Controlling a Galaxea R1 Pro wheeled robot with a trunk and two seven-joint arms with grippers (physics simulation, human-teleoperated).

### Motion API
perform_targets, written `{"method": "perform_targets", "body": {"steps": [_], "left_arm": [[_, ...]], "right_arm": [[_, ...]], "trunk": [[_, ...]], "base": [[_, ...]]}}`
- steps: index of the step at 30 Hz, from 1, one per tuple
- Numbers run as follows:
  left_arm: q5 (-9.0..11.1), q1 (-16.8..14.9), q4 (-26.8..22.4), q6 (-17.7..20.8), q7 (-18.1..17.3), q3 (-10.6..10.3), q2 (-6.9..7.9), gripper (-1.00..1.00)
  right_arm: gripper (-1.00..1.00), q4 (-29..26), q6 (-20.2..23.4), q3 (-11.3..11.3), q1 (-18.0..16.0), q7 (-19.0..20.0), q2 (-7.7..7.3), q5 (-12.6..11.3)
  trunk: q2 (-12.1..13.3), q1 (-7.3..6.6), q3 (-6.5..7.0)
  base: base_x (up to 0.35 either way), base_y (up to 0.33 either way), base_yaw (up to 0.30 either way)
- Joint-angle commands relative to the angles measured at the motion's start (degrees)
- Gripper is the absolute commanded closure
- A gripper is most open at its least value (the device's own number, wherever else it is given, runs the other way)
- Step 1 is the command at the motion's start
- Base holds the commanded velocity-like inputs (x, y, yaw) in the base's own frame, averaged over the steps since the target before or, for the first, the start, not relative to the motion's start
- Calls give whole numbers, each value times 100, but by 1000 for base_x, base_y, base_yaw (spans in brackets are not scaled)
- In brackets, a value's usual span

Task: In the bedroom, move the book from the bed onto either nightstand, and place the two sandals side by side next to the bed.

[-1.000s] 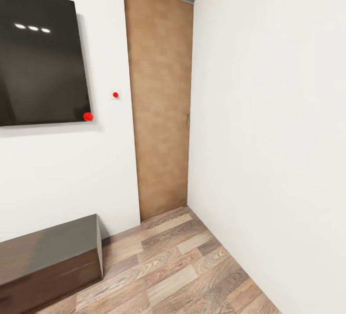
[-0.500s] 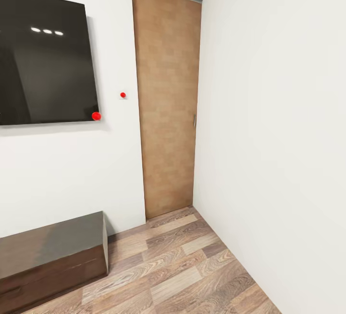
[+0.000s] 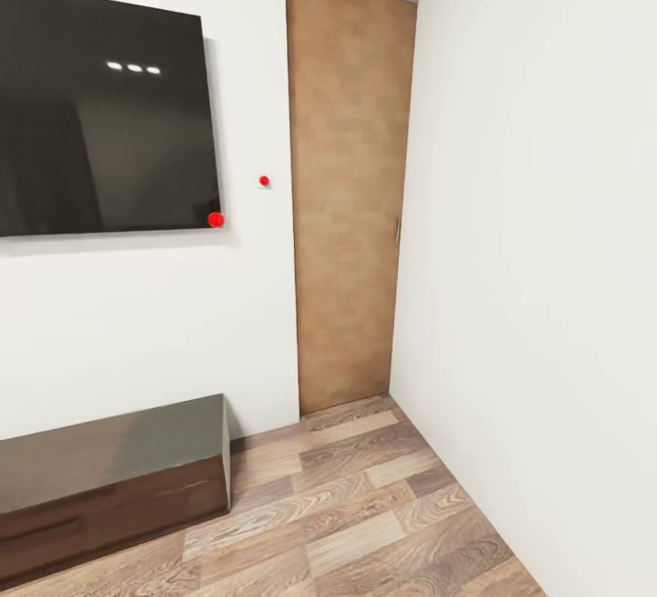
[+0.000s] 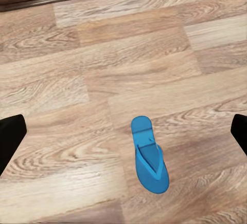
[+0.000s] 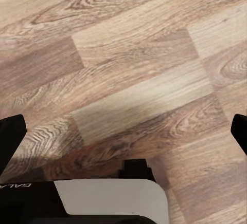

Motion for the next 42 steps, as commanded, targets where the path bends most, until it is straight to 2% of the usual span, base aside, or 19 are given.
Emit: {"method": "perform_targets", "body": {"steps": [1,15,42], "left_arm": [[0,-1,0,-14,0,4,-1,-100],[0,0,0,-14,0,4,-1,-100],[0,2,0,-14,0,3,-6,-100]], "right_arm": [[-100,-1,-7,-14,-2,1,2,-3],[-100,-1,-7,-32,-1,1,-4,-53],[-100,-1,-7,-41,-2,1,-25,-56]], "trunk": [[-3,0,-6],[-3,0,-6],[-3,0,-6]], "base": [[0,0,289],[0,0,206],[0,0,8]]}}
